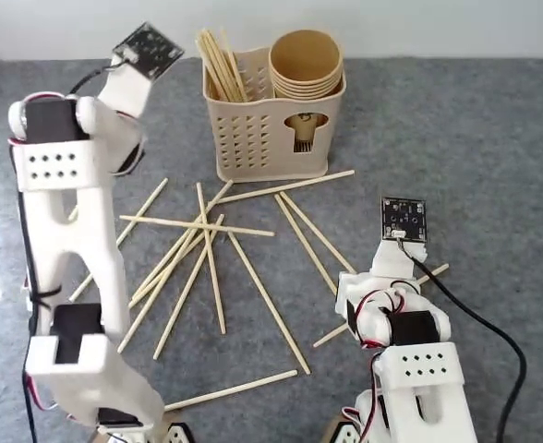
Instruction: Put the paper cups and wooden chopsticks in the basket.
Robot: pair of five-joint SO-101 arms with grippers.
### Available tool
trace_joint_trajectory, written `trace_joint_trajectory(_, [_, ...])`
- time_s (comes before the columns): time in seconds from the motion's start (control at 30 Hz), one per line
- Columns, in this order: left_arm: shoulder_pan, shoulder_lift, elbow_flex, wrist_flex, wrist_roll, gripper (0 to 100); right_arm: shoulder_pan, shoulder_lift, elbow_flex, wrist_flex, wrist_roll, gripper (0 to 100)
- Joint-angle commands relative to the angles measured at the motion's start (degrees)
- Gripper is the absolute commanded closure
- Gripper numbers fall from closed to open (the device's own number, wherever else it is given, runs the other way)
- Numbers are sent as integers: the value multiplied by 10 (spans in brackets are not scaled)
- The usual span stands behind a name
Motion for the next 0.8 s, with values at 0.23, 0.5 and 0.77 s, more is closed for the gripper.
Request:
trace_joint_trajectory(0.23, [73, -111, -9, -201, 171, 987, -20, -9, -1, -7, 6, 991])
trace_joint_trajectory(0.5, [75, -132, -9, -425, 280, 987, -20, -7, -1, -8, 6, 991])
trace_joint_trajectory(0.77, [76, -120, -1, -626, 440, 987, -20, -4, -1, -11, 6, 991])
